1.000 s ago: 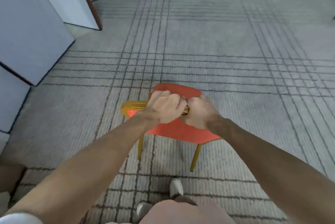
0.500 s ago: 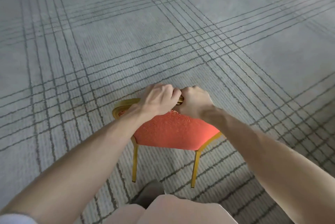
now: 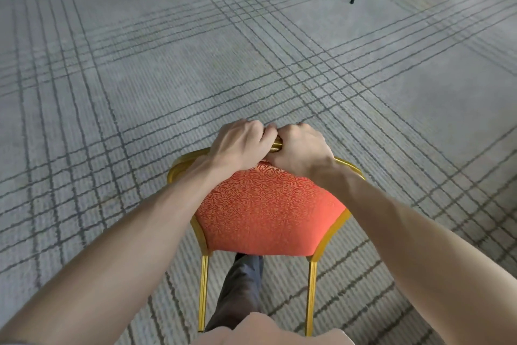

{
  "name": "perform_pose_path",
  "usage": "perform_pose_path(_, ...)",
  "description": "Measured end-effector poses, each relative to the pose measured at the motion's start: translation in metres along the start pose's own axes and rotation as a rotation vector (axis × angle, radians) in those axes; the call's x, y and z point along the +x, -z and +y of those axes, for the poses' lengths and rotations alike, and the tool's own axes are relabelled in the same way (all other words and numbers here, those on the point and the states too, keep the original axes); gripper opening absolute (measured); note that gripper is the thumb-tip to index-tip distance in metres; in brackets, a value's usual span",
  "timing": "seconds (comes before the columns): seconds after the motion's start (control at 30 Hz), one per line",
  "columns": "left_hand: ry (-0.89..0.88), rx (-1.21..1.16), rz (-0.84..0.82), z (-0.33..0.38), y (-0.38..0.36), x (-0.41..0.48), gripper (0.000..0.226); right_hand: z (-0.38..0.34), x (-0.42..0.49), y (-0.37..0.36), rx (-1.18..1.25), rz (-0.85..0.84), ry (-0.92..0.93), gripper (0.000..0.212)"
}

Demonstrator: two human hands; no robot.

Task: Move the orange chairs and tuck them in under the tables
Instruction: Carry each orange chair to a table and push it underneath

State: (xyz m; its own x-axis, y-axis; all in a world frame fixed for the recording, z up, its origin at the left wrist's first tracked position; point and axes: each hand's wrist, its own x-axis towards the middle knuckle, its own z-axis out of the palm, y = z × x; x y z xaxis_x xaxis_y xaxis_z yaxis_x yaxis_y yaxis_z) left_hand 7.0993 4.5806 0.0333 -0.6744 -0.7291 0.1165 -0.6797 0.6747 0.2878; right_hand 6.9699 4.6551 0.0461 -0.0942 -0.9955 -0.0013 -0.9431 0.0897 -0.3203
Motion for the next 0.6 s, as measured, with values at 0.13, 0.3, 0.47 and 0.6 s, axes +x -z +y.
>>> perform_pose_path(0.13,-0.019,0.029,0.004,-0.025,-0.007,0.090,0.038,0.033,0.087,0.009,-0.012,-0.034,-0.056,0.031)
perform_pose_path(0.3,0.043,-0.037,-0.053,-0.051,-0.015,0.198,0.041,0.071,0.185,0.030,-0.055,-0.122,-0.087,0.028)
perform_pose_path(0.47,-0.067,-0.078,-0.012,-0.044,-0.013,0.270,0.041,0.110,0.230,0.053,-0.075,-0.112,-0.130,0.027)
perform_pose_path(0.6,-0.172,-0.091,0.050,-0.028,-0.004,0.327,0.043,0.142,0.257,0.085,-0.137,-0.022,-0.169,0.030)
